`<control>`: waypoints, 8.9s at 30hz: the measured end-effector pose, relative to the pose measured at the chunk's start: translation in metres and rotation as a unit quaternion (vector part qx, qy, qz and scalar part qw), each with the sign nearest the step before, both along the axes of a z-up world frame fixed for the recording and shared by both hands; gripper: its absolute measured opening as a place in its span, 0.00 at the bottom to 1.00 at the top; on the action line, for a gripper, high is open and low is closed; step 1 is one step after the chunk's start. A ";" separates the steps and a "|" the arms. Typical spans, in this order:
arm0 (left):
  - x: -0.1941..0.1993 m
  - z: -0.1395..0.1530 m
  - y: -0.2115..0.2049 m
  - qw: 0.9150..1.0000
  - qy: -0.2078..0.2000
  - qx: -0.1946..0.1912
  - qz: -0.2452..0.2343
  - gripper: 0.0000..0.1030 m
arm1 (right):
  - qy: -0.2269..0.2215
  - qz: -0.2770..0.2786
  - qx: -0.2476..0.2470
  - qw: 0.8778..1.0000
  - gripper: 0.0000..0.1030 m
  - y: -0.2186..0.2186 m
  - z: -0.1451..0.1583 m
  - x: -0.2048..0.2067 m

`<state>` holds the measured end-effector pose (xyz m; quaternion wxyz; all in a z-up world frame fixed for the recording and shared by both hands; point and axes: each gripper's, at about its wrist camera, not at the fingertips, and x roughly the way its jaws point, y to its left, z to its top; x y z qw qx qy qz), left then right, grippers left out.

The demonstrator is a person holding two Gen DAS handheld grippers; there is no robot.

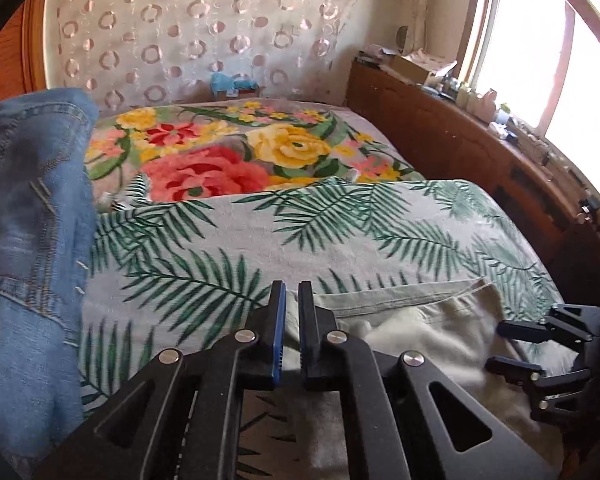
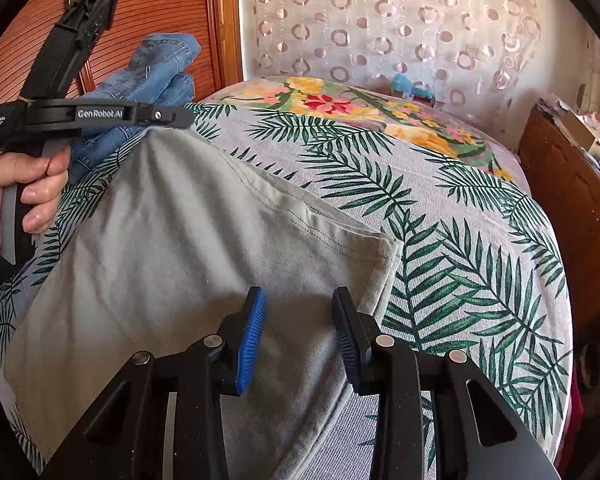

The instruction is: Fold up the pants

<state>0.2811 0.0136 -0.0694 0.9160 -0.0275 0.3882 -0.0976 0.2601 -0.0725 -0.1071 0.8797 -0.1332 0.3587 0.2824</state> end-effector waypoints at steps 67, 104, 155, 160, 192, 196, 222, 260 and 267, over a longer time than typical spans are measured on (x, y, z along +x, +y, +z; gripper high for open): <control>-0.251 -0.033 -0.037 0.995 0.015 -0.041 -0.087 0.15 | 0.043 -0.048 0.074 0.995 0.17 -0.057 -0.003 -0.171; -0.219 0.060 -0.027 0.990 -0.098 -0.037 -0.090 0.10 | -0.069 -0.014 0.116 0.991 0.11 -0.074 0.084 -0.181; -0.084 0.012 -0.009 0.998 -0.024 -0.024 -0.057 0.73 | -0.006 -0.031 0.077 0.997 0.17 -0.020 0.041 -0.004; -0.084 0.008 -0.009 0.998 -0.017 -0.019 -0.055 0.75 | -0.019 -0.046 0.082 0.995 0.31 -0.033 0.051 -0.010; -0.095 -0.004 0.001 1.000 0.002 -0.006 -0.030 0.75 | 0.003 -0.047 0.030 0.998 0.34 -0.024 0.044 0.006; -0.111 -0.006 0.000 0.999 0.009 -0.008 -0.037 0.75 | 0.019 -0.039 0.042 0.998 0.34 -0.044 0.043 -0.026; -0.126 -0.030 0.001 0.999 0.037 0.017 -0.028 0.77 | 0.066 -0.034 0.025 0.997 0.09 -0.067 0.027 -0.077; -0.055 -0.026 -0.004 0.998 0.048 -0.015 -0.047 0.52 | 0.052 -0.058 0.045 0.996 0.52 -0.029 0.028 -0.012; -0.057 -0.024 -0.006 0.997 0.049 -0.029 -0.060 0.35 | 0.035 -0.051 0.025 0.998 0.43 -0.019 0.025 -0.012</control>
